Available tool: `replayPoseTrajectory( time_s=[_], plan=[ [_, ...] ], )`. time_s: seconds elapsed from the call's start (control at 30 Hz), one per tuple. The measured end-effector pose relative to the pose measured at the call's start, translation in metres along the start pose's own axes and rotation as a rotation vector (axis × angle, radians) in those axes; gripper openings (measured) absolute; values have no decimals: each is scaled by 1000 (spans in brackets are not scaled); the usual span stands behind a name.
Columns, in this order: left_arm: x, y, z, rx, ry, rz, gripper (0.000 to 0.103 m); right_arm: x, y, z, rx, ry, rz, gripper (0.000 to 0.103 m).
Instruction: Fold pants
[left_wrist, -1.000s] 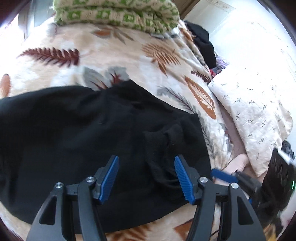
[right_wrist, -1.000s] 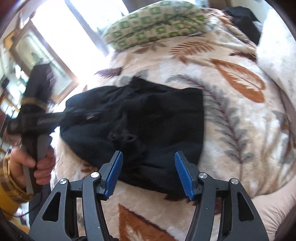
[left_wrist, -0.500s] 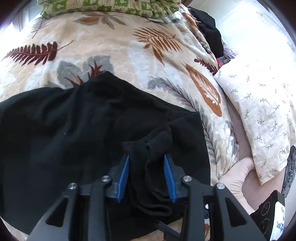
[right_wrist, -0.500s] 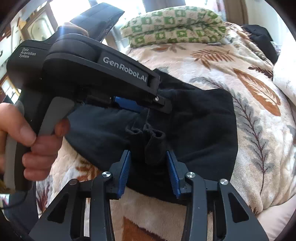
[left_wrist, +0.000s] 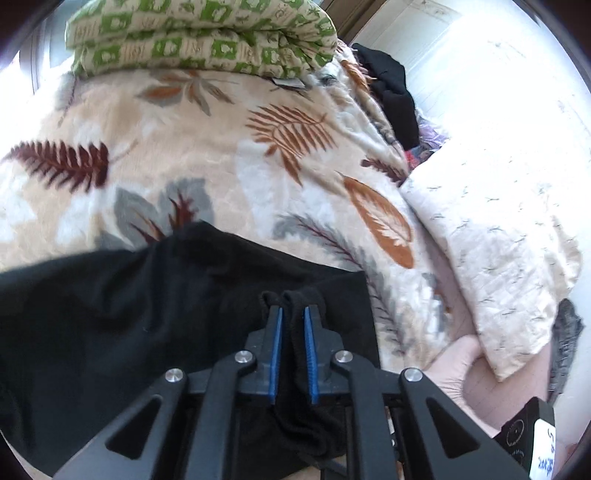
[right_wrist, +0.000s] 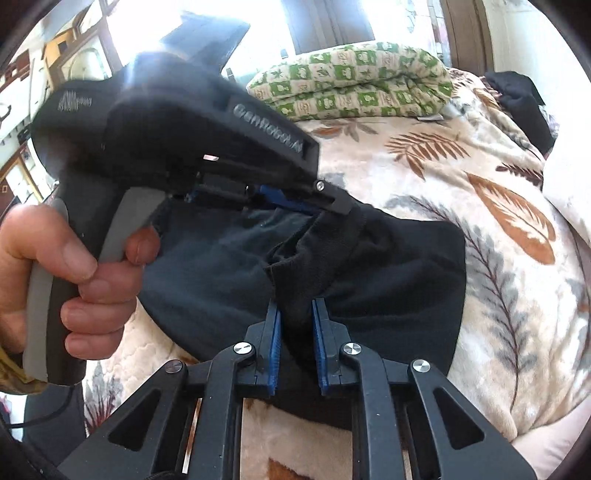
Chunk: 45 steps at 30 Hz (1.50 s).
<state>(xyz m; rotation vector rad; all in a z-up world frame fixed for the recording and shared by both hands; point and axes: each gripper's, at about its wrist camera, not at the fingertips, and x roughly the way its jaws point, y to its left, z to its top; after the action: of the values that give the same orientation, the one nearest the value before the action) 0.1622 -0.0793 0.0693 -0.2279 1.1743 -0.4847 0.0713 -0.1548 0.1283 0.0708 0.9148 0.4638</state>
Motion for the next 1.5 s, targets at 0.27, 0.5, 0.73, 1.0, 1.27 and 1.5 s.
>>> replayPoseTrajectory(
  time_s=[0.27, 0.5, 0.73, 1.0, 1.27, 1.5],
  plan=[
    [16, 52, -22, -81, 36, 56, 14, 37, 0, -18, 20, 88, 75, 45],
    [-19, 43, -18, -60, -41, 33, 14, -1, -17, -4, 135, 23, 153, 43],
    [0, -1, -24, 45, 8, -17, 14, 1, -36, -13, 217, 41, 27, 30],
    [25, 23, -40, 35, 33, 22, 14, 25, -19, -32, 110, 82, -17, 30],
    [-14, 14, -48, 84, -27, -12, 14, -7, -50, -9, 205, 53, 53, 35],
    [-5, -8, -56, 150, 12, -53, 21, -5, -104, 30, 286, 43, -36, 40]
  ],
)
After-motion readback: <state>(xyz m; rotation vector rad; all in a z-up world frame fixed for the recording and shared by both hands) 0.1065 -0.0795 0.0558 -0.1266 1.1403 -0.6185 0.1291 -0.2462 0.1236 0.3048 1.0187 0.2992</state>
